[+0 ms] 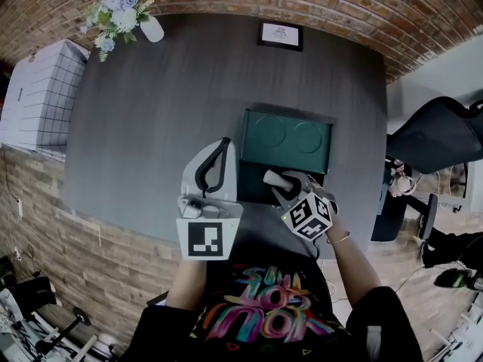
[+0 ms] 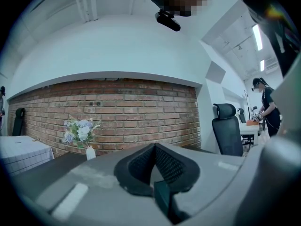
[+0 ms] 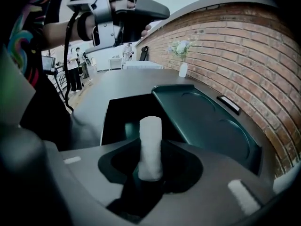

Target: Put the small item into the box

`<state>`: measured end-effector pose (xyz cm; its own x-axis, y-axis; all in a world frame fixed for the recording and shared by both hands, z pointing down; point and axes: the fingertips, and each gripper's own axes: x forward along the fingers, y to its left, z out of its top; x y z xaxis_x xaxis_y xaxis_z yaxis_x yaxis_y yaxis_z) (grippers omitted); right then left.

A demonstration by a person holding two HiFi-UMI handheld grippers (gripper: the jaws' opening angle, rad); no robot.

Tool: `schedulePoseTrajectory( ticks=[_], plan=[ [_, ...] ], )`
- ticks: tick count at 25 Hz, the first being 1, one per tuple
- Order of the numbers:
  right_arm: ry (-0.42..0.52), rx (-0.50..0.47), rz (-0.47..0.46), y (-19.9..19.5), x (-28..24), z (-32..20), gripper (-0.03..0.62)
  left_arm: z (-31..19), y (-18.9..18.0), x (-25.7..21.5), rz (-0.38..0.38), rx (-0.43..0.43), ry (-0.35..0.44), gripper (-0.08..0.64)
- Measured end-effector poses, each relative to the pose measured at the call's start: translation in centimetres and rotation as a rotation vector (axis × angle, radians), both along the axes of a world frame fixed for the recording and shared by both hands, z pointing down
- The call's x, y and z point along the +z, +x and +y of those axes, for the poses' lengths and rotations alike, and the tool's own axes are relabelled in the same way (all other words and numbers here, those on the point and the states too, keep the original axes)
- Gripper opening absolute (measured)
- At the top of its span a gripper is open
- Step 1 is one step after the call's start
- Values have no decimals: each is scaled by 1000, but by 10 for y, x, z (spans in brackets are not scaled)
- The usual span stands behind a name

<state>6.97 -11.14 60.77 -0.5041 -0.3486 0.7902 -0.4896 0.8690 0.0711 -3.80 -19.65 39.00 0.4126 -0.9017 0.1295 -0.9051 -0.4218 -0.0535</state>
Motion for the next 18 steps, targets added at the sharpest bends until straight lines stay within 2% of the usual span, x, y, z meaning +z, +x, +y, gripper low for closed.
schedulePoseTrajectory(
  ticks=[10, 18],
  plan=[
    [-106, -12, 60, 0, 15, 4, 140, -2, 0, -2, 16, -1, 17, 2],
    [-143, -21, 79, 0, 20, 7, 141, -1, -4, 1, 15, -13, 5, 2]
  ],
)
